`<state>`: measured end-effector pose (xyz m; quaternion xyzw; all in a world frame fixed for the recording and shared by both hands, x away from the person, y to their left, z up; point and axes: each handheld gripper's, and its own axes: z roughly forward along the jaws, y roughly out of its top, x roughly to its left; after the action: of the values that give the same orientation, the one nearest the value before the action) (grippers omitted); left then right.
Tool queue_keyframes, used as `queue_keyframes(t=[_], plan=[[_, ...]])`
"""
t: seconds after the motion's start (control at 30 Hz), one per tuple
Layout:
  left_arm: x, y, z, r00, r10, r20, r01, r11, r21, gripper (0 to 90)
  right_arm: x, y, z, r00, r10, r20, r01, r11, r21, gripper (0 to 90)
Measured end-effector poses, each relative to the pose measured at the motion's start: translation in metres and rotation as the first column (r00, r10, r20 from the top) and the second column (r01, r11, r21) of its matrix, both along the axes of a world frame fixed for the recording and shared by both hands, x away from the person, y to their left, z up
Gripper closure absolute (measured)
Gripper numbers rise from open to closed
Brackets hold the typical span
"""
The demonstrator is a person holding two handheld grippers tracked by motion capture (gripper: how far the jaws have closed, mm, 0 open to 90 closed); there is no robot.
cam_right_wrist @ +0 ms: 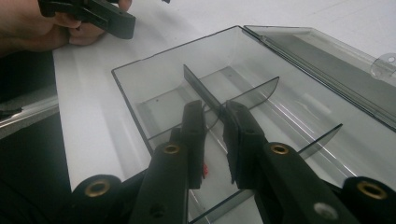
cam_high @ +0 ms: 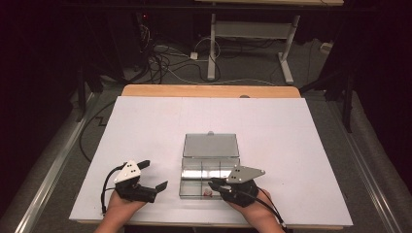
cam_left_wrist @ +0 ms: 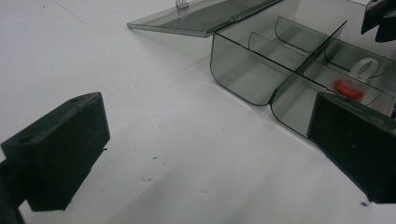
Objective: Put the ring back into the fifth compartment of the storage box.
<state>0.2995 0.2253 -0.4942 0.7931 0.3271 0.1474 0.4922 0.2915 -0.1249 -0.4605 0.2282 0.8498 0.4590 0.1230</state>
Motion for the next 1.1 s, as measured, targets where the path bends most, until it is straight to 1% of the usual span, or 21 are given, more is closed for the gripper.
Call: queue_keyframes(t=[0.13,0.3,0.43,0.6,0.67,0.7,0.77,0.9,1.03,1.1], plan=[[0.0,0.0,0.0,1.0,0.001,0.001,-0.001,1.0,0.0,0.0,0.001,-0.002,0.0,1.0,-0.007,-0.001,0.007,1.0,0.005,78.2],[0.0,0.0,0.0,1.0,0.001,0.0,-0.001,1.0,0.0,0.0,0.001,-0.007,0.004,0.9997,-0.023,0.001,0.023,0.999,0.023,71.9],[0.0,0.0,0.0,1.0,0.001,-0.001,-0.001,1.0,-0.002,0.0,0.003,-0.016,0.007,0.9987,-0.05,-0.008,0.05,0.998,0.045,62.9],[0.0,0.0,0.0,1.0,0.001,0.001,-0.001,1.0,-0.001,0.0,0.006,-0.028,0.008,0.9965,-0.084,-0.004,0.084,0.994,0.073,52.3],[0.0,0.0,0.0,1.0,0.001,0.001,-0.001,1.0,-0.001,0.0,0.007,-0.033,0.009,0.9956,-0.093,-0.011,0.093,0.992,0.083,48.5],[0.0,0.0,0.0,1.0,0.001,0.001,-0.001,1.0,0.0,0.0,0.008,-0.036,0.009,0.9947,-0.102,-0.007,0.103,0.991,0.087,45.2],[0.0,0.0,0.0,1.0,0.0,0.0,0.0,1.0,-0.001,0.0,0.008,-0.04,0.009,0.9925,-0.122,0.008,0.121,0.989,0.086,40.3],[0.0,0.0,0.0,1.0,-0.001,0.0,0.001,1.0,-0.001,0.0,0.007,-0.045,0.008,0.9894,-0.145,0.015,0.143,0.986,0.082,28.6],[0.0,0.0,0.0,1.0,-0.002,-0.001,0.002,1.0,-0.002,0.0,0.007,-0.051,0.006,0.9874,-0.158,0.01,0.156,0.983,0.096,17.1],[0.0,0.0,0.0,1.0,-0.003,-0.001,0.003,1.0,-0.002,0.0,0.007,-0.055,0.006,0.9848,-0.173,0.011,0.171,0.98,0.104,16.2]])
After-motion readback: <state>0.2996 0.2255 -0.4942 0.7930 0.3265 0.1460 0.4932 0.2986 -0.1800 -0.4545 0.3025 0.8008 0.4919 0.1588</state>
